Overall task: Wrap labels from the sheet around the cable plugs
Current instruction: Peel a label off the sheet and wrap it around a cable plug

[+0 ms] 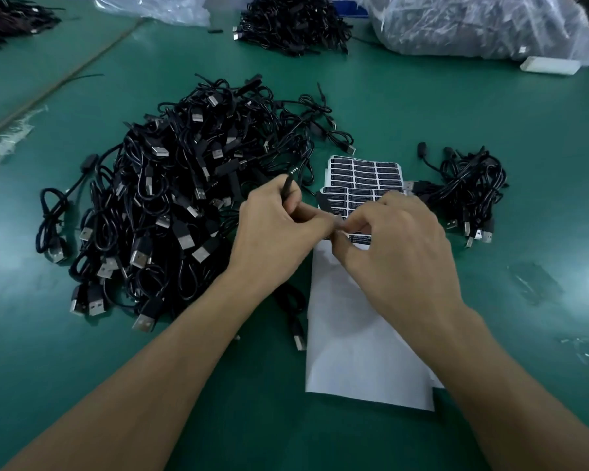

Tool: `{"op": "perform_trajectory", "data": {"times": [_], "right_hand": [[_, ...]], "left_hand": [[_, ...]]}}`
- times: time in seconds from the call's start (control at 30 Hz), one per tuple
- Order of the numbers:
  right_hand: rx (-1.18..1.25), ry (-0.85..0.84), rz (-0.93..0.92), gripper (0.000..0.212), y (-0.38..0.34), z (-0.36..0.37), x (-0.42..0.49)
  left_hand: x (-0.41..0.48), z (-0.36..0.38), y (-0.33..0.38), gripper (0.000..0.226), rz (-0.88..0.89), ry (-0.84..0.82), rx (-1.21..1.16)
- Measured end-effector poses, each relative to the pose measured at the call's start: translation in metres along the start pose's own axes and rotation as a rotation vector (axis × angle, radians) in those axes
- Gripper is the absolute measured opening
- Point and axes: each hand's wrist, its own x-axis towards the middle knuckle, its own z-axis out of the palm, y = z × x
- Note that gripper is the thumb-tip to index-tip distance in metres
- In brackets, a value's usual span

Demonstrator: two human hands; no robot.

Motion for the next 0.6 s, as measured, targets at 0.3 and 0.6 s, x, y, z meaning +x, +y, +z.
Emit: {"op": "perform_trajectory", "data": {"times": [0.3, 0.6], "right_hand": [[0.022, 0.017, 0.023, 0.021, -0.0013, -0.0016, 0.0006], [-0.016, 0.02, 0.004, 0.016, -0.0015, -0.0023, 0.0003]], "left_hand": [[-0.0008, -0.0006, 0.001, 0.049, -0.009, -0.009, -0.007], [0.0, -0.0009, 0.0017, 0.049, -0.005, -0.006, -0.029]]}}
